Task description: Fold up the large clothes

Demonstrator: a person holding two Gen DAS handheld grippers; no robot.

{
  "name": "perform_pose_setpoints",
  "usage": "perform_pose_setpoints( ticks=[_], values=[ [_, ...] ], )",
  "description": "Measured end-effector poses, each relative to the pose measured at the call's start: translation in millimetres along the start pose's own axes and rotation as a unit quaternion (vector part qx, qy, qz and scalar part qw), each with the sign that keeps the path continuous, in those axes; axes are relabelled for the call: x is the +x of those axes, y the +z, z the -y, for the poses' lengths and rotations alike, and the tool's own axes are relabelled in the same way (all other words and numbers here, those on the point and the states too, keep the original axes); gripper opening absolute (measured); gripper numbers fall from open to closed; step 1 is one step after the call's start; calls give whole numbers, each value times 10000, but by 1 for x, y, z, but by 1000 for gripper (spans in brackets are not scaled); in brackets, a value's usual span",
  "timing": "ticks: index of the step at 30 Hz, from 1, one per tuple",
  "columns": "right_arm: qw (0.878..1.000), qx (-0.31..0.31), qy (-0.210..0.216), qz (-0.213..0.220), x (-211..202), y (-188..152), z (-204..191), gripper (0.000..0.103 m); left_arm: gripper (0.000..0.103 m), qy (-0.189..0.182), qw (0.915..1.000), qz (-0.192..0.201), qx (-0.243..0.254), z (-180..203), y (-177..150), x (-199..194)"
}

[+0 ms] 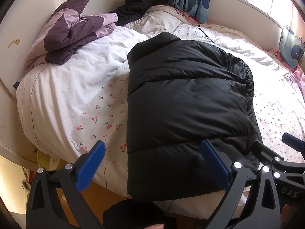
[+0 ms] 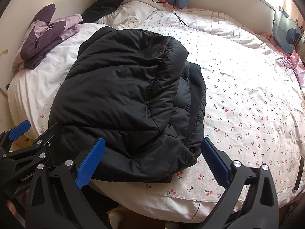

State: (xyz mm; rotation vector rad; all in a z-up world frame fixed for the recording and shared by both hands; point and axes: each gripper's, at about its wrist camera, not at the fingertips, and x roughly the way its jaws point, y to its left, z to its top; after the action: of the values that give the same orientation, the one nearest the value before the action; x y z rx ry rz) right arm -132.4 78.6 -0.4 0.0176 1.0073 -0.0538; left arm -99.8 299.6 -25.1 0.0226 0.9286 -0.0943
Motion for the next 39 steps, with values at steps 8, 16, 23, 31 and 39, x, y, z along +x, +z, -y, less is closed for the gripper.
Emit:
perform_pose_setpoints(
  ticks=[8, 16, 23, 31, 39],
  values=[
    [10000, 19, 15, -22, 1, 0, 1, 97, 96, 14, 10000, 5, 18, 1, -1, 0],
    [10000, 49, 57, -44, 3, 0, 1, 97, 96, -68, 9999, -70, -80, 1, 2, 2],
    [9999, 63, 68, -54, 5, 2, 3, 97, 96, -113, 9997, -122, -154, -2, 3, 5],
    [9999, 53, 52, -84, 7, 2, 4, 97, 96, -98, 9998, -149, -110, 0, 3, 5],
    [9999, 54, 65, -93, 9, 2, 2, 97, 96, -82, 9998, -142, -128, -2, 4, 6]
  ],
)
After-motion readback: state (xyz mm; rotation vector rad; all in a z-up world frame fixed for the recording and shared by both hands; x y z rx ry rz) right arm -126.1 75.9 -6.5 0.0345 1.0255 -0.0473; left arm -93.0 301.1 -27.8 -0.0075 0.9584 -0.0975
